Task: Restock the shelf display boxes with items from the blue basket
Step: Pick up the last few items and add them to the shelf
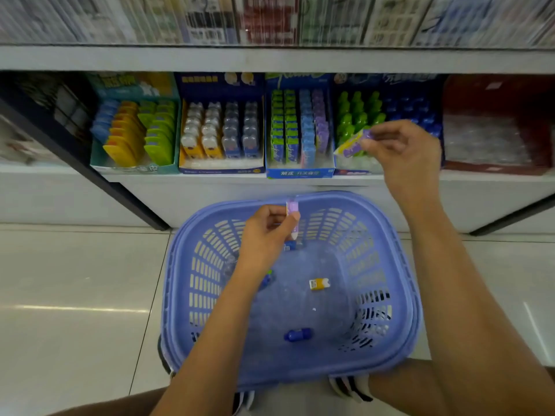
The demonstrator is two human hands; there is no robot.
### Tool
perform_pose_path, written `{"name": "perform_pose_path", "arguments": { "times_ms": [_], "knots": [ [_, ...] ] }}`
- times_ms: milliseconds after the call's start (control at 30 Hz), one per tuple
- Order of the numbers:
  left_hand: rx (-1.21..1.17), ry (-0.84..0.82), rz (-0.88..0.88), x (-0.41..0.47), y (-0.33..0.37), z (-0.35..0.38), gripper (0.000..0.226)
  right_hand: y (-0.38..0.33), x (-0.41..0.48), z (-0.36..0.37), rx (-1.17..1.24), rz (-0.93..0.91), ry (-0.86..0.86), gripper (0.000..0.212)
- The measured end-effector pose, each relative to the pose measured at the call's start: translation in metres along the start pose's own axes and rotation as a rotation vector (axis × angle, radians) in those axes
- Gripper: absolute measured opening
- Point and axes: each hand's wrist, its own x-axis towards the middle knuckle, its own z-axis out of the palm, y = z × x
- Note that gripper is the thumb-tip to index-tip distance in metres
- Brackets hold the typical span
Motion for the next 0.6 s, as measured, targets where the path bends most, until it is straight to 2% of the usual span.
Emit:
{"name": "perform_pose_path", "arguments": {
  "times_ms": [100, 300, 433, 600],
  "knots": [
    [-0.018, 0.011, 0.000, -0.005, 0.017, 0.002, 0.016, 0.003, 0.015, 0.023, -0.141, -0.025, -0.073, 0.011],
    [0.048, 0.049, 0.037, -0.010, 0.025, -0.002, 0.019, 0.010, 0.036, 0.041, -0.342, -0.115, -0.148, 0.013],
    [0.093, 0.055, 0.076, -0.012, 0.026, -0.003, 0.020, 0.012, 0.041, 0.047, -0.461, -0.158, -0.264, 0.014],
    [0.088, 0.056, 0.125, -0.011, 0.028, 0.000, 0.020, 0.016, 0.035, 0.047, -0.466, -0.139, -0.254, 0.019]
  ]
}}
